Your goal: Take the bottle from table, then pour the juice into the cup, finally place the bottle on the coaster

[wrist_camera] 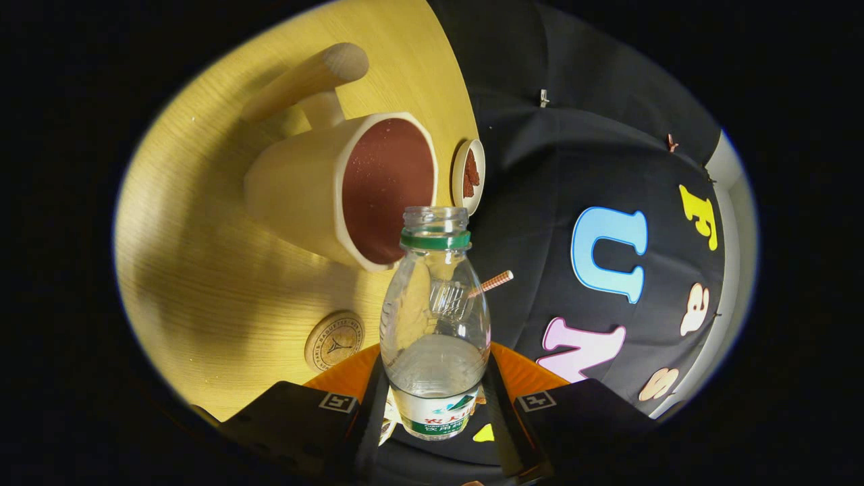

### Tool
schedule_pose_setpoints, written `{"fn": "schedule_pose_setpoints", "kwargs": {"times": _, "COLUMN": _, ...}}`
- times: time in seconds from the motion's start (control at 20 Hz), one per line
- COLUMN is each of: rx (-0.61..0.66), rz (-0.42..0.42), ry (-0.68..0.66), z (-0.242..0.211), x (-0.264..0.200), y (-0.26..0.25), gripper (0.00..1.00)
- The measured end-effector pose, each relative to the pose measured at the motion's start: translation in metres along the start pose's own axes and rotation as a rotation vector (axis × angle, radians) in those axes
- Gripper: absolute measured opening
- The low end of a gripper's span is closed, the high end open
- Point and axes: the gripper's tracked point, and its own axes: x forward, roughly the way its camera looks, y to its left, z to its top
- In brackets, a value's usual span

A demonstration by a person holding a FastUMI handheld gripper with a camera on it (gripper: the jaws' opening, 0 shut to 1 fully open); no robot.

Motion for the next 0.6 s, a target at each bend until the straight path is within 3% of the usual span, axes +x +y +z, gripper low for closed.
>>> {"fn": "schedule_pose_setpoints", "kwargs": {"times": 0.6, "rx": -0.095, "rz": -0.009, "ry": -0.010, "z": -0.004, "x": 0.004, "y": -0.012, "gripper": 0.71}}
